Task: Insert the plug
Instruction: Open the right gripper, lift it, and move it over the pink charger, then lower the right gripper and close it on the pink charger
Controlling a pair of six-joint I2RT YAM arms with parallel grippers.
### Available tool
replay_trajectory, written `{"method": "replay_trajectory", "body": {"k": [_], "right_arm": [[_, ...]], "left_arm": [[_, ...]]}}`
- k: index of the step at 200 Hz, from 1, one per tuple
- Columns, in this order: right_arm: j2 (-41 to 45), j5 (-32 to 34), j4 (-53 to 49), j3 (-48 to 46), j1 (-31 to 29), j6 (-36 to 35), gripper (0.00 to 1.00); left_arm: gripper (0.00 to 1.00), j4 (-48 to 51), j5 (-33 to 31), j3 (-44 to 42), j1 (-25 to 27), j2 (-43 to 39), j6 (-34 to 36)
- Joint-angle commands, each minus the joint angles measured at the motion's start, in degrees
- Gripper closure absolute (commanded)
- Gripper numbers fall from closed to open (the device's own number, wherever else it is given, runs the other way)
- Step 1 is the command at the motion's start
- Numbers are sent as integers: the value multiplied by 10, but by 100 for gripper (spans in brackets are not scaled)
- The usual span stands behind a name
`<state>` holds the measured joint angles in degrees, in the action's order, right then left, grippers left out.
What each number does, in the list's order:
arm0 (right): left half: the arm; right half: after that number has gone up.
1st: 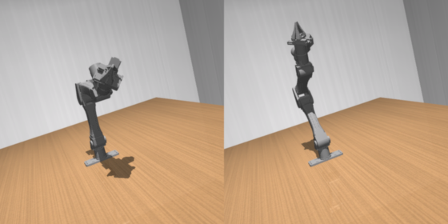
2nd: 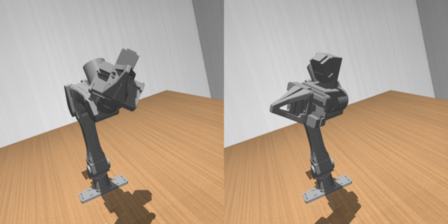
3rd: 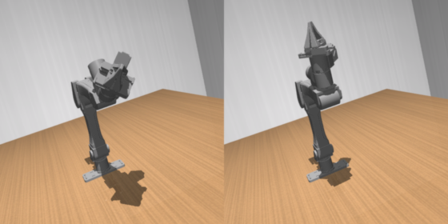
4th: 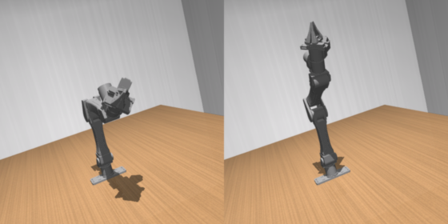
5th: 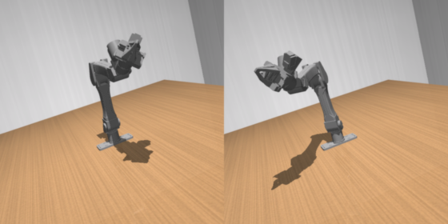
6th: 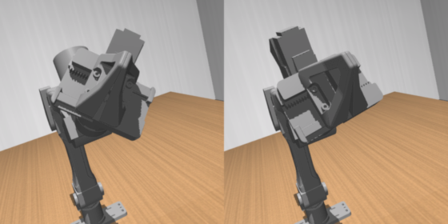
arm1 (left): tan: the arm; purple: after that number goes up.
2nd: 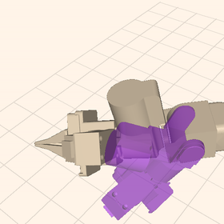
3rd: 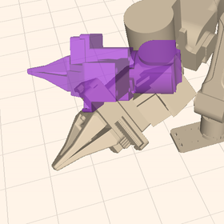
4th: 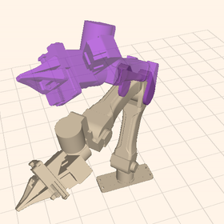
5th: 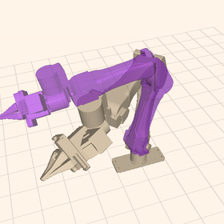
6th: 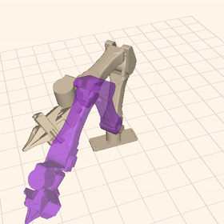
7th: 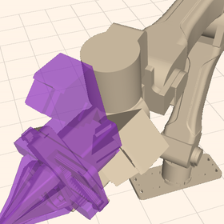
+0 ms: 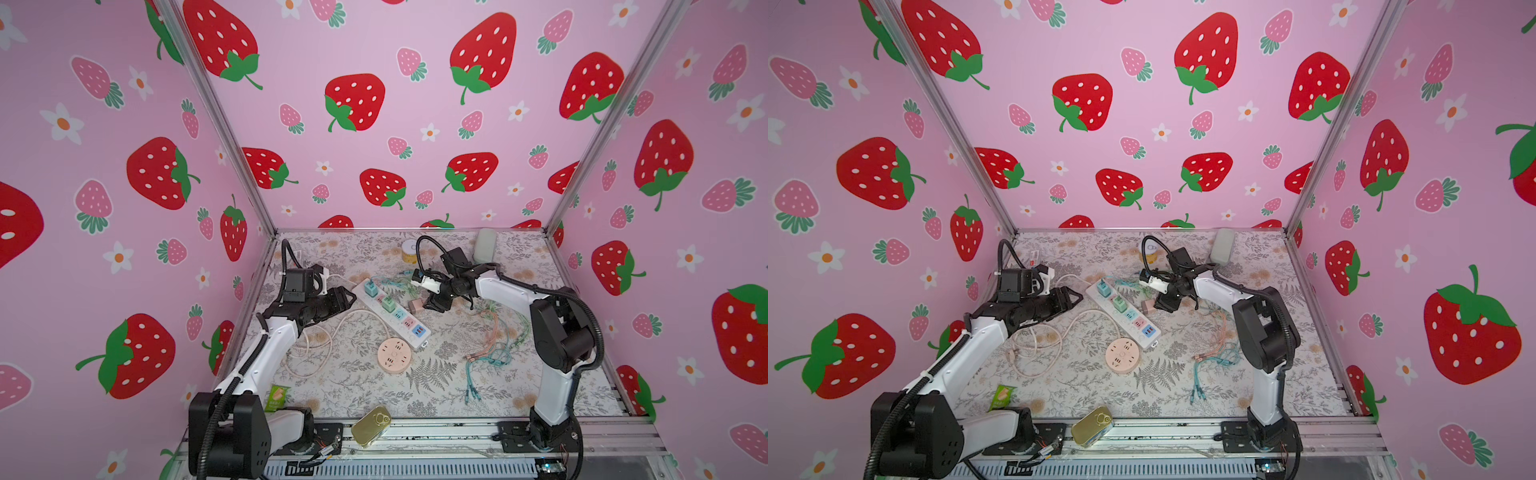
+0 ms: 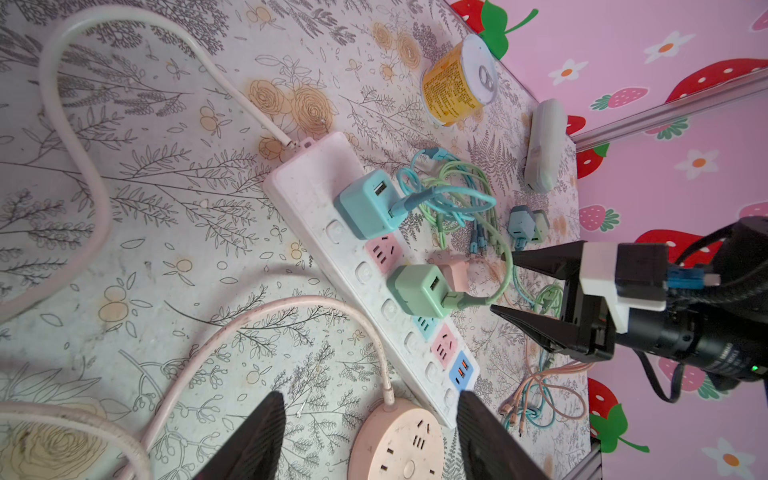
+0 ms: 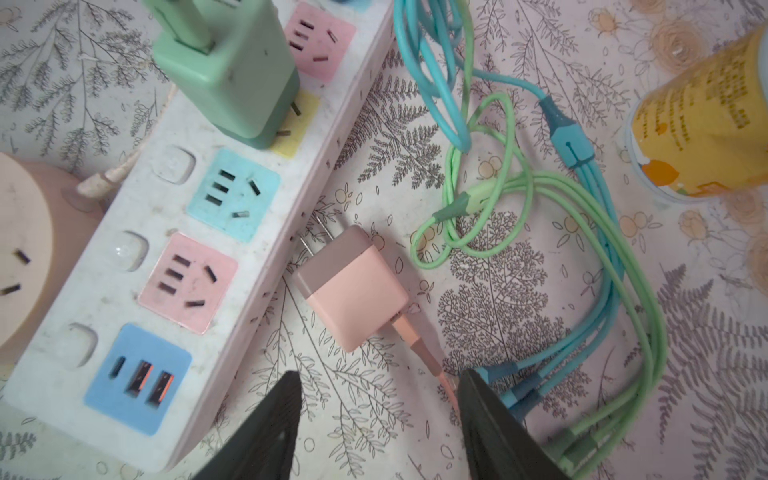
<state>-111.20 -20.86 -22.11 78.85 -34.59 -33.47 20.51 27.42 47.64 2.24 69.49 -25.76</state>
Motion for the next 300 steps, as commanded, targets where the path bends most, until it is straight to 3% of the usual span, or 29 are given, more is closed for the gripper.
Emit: {"method": "replay_trajectory", "body": {"k": [1,76,250,300], "right_arm": [[-29,-31,-38,29,-1,-40,37],[-85,-46,-51,65,-1,-51,35],[-152,-49,-7,113,-18,-19,33],[-139,-29,1,90,-21,-18,41]], "left_arm": [[31,15,-7,0,-1,-17,3],[24,60,-21,4,-2,-76,21],[24,74,-15,-4,-3,-119,35],[24,73,-12,-6,-3,-123,32]]}}
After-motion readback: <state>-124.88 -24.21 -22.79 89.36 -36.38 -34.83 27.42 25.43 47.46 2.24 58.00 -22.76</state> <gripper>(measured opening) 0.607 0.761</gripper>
